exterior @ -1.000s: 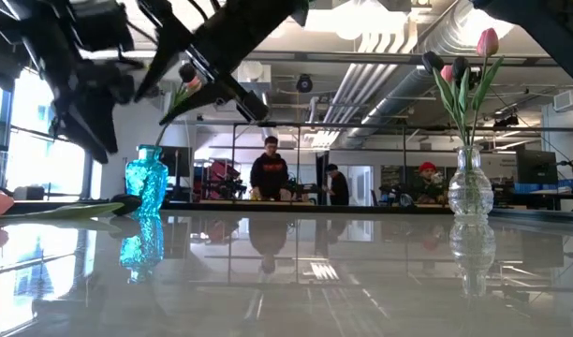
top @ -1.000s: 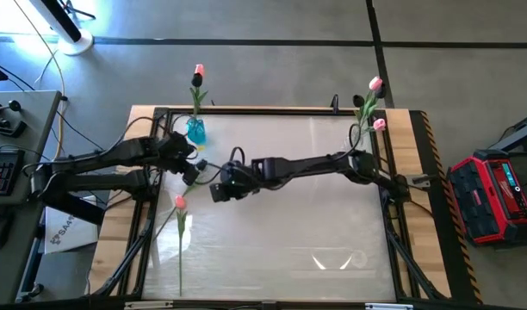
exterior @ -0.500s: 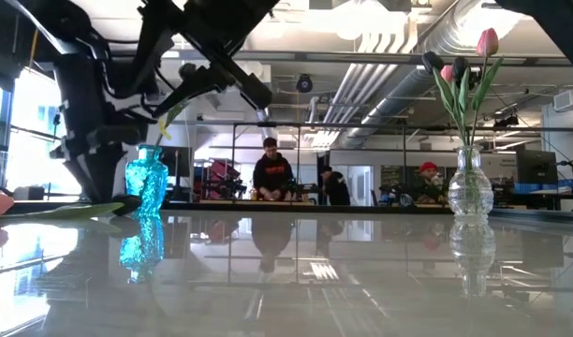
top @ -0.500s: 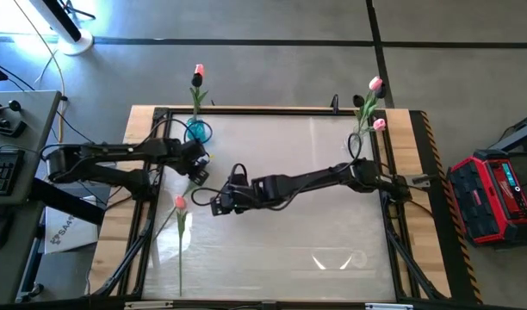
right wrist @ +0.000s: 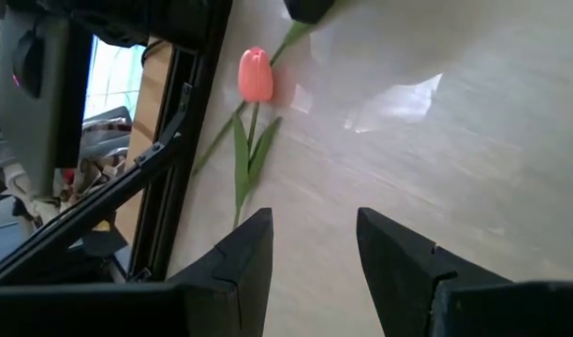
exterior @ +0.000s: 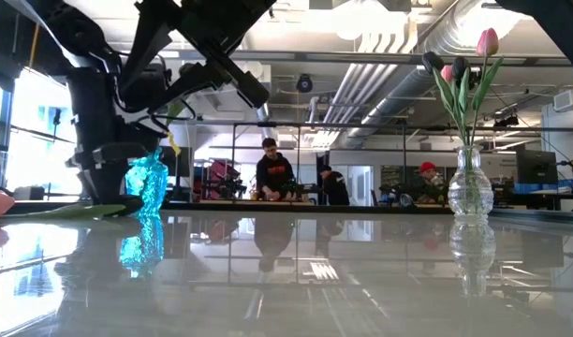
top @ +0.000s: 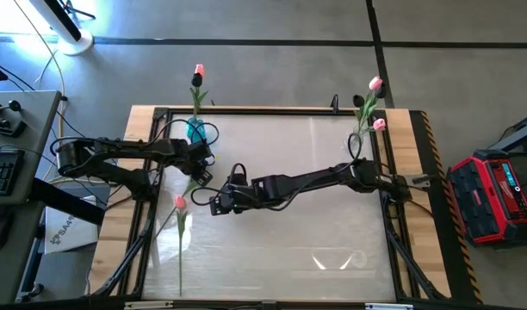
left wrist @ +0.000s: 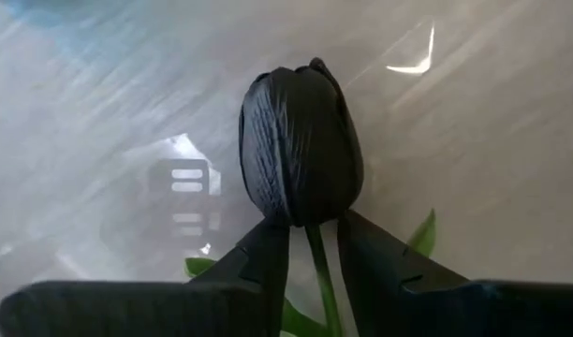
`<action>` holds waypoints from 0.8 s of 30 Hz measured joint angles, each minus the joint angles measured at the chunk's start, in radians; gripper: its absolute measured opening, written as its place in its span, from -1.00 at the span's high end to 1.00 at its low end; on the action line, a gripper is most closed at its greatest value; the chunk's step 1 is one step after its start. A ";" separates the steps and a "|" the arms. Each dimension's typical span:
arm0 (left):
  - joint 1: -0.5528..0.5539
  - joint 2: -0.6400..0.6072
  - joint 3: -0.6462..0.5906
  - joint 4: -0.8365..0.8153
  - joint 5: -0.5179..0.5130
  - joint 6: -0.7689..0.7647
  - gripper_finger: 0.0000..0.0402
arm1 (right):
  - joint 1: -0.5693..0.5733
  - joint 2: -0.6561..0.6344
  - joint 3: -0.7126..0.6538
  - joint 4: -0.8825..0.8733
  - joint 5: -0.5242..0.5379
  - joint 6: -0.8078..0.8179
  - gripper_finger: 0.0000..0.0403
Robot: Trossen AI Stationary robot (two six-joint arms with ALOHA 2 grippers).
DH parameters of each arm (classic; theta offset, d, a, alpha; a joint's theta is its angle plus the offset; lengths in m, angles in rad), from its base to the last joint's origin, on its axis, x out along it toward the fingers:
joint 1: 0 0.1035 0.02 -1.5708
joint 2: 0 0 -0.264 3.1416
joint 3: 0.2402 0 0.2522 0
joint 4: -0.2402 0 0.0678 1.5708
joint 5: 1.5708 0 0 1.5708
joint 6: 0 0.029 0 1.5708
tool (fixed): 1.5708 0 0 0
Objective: Sort flowers into vase by color
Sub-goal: Put the black flower into the blue vase
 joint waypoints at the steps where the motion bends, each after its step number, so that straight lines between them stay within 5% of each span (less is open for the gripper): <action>1: 0.000 0.001 0.000 0.000 0.001 0.007 0.62 | 0.000 0.000 0.000 0.000 0.005 0.000 0.28; 14: -0.001 -0.026 0.000 0.090 0.072 0.029 0.85 | -0.004 0.000 0.000 -0.005 0.031 -0.010 0.28; 24: -0.001 -0.037 0.000 0.251 0.242 0.001 0.94 | -0.008 0.007 0.000 -0.110 0.095 0.046 0.28</action>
